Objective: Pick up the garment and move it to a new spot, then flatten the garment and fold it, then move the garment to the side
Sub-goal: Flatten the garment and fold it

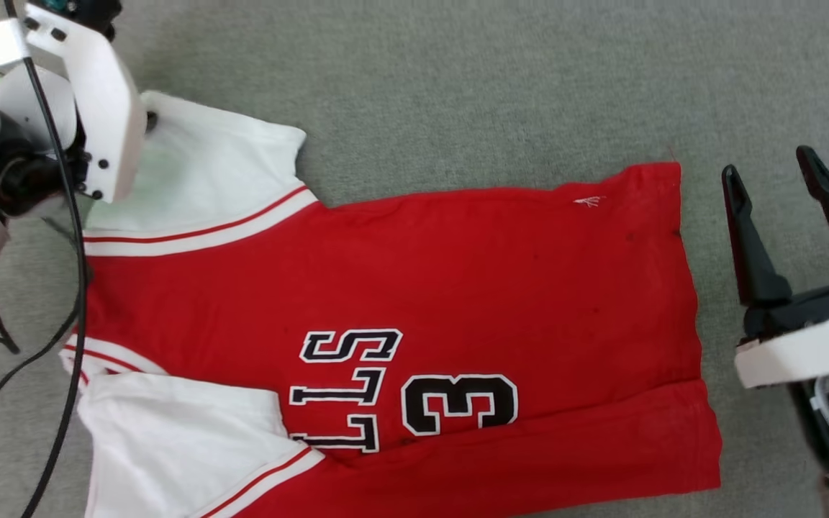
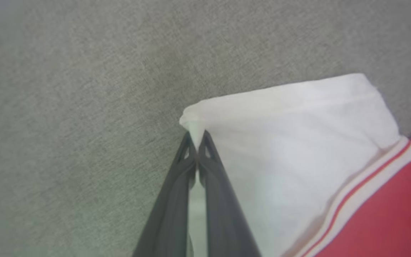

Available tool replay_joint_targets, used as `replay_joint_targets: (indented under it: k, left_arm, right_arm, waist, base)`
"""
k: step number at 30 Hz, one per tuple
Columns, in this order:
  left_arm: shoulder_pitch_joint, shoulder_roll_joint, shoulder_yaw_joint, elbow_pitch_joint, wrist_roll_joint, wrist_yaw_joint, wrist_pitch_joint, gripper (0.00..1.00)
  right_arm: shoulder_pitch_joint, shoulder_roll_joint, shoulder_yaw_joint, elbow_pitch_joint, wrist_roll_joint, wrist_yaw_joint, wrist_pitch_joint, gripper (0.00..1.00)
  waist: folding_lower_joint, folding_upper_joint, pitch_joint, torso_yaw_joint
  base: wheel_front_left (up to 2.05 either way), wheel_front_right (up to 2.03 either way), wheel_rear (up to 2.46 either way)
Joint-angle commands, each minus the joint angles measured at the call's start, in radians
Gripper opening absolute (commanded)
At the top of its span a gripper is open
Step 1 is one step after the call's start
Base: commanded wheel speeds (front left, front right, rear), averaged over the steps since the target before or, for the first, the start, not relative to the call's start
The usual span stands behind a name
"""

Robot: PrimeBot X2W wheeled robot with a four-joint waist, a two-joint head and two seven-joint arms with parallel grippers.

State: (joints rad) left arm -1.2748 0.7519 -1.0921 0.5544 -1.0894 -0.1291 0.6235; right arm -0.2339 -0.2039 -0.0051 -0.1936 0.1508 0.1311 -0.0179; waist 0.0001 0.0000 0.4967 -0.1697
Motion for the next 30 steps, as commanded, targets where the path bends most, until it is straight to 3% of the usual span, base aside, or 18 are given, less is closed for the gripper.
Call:
replay_joint_targets:
  k: [1, 12, 15, 21, 30]
  left_arm:
    - [0.005, -0.003, 0.002, -0.007, -0.005, -0.001, -0.017, 0.00]
    - [0.044, -0.013, -0.066, -0.103, 0.006, -0.001, -0.191, 0.00]
    - [0.050, -0.023, -0.081, -0.124, 0.004, -0.001, -0.221, 0.00]
    - [0.022, -0.029, -0.098, -0.145, 0.017, -0.001, -0.260, 0.00]
    - [-0.023, -0.037, -0.114, -0.157, 0.026, -0.001, -0.301, 0.00]
  right_arm:
    - [-0.023, -0.021, 0.008, -0.001, 0.009, -0.001, 0.022, 1.00]
    - [-0.230, -0.331, 0.184, 0.081, 0.262, -0.001, 0.643, 1.00]
    - [-0.277, -0.387, 0.244, 0.127, 0.321, -0.001, 0.796, 1.00]
    - [-0.366, -0.425, 0.320, 0.224, 0.378, -0.001, 0.957, 1.00]
    - [-0.457, -0.355, 0.409, 0.419, 0.346, -0.001, 0.941, 1.00]
  waist:
    - [-0.0001, 0.0000, -0.022, 0.017]
    - [-0.0001, 0.0000, -0.110, 0.089]
    - [-0.0001, 0.0000, -0.116, 0.107]
    - [-0.0001, 0.0000, -0.101, 0.139]
    - [-0.0001, 0.0000, -0.041, 0.176]
  base:
    - [0.00, 0.00, 0.00]
    - [0.00, 0.00, 0.00]
    - [0.00, 0.00, 0.00]
    - [0.00, 0.00, 0.00]
    - [0.00, 0.00, 0.00]
